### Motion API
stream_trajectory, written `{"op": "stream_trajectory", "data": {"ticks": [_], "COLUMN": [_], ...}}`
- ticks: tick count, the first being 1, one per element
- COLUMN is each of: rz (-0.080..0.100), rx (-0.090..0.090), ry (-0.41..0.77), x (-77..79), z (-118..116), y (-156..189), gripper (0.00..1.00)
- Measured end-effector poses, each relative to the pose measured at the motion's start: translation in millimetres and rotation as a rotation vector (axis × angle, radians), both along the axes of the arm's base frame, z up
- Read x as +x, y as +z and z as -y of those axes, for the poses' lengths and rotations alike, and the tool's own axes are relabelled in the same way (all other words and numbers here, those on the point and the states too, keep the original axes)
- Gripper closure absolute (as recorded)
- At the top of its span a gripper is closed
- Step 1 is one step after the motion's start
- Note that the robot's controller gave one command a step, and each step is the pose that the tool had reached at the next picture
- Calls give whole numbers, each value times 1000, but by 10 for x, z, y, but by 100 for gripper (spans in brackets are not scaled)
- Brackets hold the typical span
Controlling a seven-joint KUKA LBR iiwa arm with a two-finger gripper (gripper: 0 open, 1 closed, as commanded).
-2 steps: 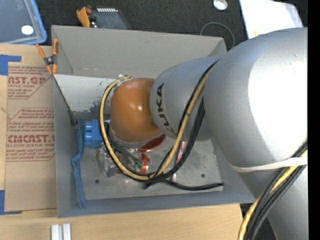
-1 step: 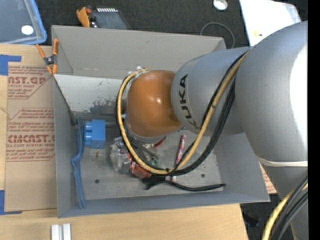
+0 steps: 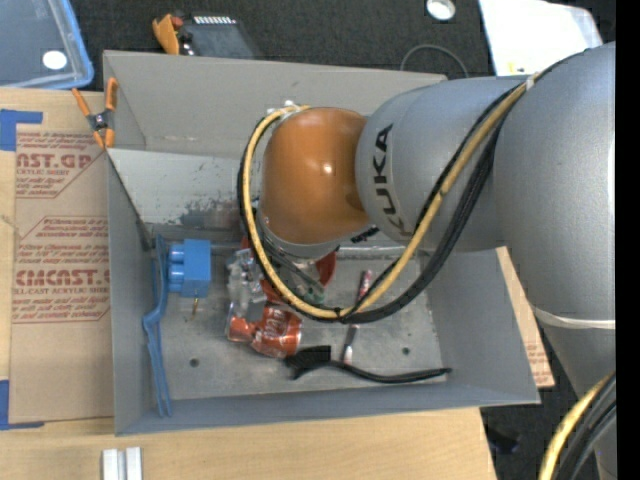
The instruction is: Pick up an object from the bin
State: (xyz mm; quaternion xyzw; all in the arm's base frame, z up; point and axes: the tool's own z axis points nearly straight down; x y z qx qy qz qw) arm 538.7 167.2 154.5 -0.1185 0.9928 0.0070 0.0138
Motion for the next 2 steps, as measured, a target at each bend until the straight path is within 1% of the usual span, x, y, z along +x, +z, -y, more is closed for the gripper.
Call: {"op": "stream_trajectory", "data": {"ticks": [1, 2], "rz": [8, 6], "rx": [-4, -3], "ry": [103, 105], "x": [-211, -216], "z": [418, 410], "y": [623, 609], "gripper": [0, 0]}}
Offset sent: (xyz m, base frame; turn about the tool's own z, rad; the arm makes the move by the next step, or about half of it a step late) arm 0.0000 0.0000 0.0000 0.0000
